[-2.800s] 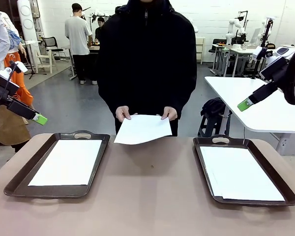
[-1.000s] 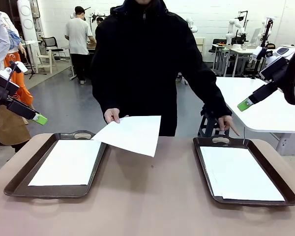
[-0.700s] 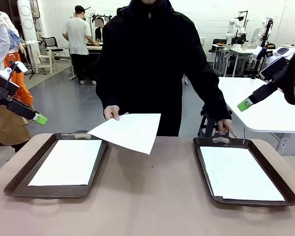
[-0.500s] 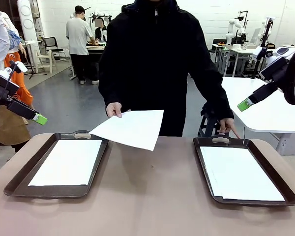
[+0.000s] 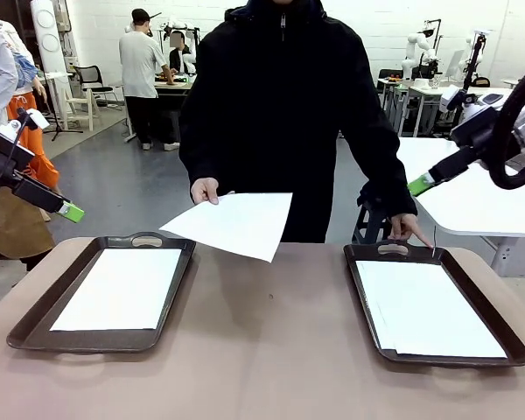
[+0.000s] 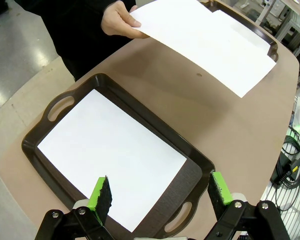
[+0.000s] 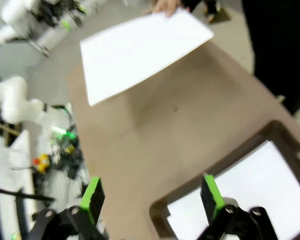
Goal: Sort the A4 documents.
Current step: Receive the A4 Paper, then place the A4 Paper in the designated Handle tray.
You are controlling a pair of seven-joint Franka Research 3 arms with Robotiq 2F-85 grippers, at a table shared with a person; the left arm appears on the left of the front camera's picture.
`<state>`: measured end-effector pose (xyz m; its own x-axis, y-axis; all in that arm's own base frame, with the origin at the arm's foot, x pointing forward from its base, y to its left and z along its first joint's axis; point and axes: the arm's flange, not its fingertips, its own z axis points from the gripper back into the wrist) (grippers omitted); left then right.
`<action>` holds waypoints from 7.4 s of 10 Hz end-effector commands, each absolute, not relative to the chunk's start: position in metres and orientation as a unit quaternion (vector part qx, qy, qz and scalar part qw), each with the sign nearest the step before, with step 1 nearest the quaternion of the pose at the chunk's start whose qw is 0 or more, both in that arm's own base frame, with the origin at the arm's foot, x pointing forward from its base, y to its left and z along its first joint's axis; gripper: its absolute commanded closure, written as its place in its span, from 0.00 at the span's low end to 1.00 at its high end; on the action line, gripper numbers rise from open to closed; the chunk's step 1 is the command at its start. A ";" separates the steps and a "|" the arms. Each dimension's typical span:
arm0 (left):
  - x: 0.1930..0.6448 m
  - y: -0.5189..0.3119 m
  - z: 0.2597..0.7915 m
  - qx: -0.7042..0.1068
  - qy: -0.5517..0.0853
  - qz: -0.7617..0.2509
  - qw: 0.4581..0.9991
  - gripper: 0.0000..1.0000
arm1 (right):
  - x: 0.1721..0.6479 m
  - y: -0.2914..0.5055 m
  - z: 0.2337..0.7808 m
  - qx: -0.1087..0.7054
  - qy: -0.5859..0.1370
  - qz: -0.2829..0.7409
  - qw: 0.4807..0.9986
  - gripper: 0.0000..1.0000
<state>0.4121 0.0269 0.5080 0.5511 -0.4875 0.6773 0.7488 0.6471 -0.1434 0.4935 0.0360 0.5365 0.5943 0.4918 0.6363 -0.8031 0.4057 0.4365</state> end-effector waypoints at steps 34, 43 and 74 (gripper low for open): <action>0.411 0.027 0.507 -0.207 -0.304 -0.367 0.854 0.00 | 0.583 0.233 0.315 0.723 0.011 -0.005 0.691 0.21; 0.411 0.027 0.507 -0.207 -0.304 -0.367 0.854 0.00 | 0.584 0.224 0.312 0.712 0.007 -0.014 0.702 1.00; 0.411 0.027 0.507 -0.207 -0.304 -0.367 0.854 0.00 | 0.577 0.224 0.311 0.719 -0.003 -0.011 0.695 1.00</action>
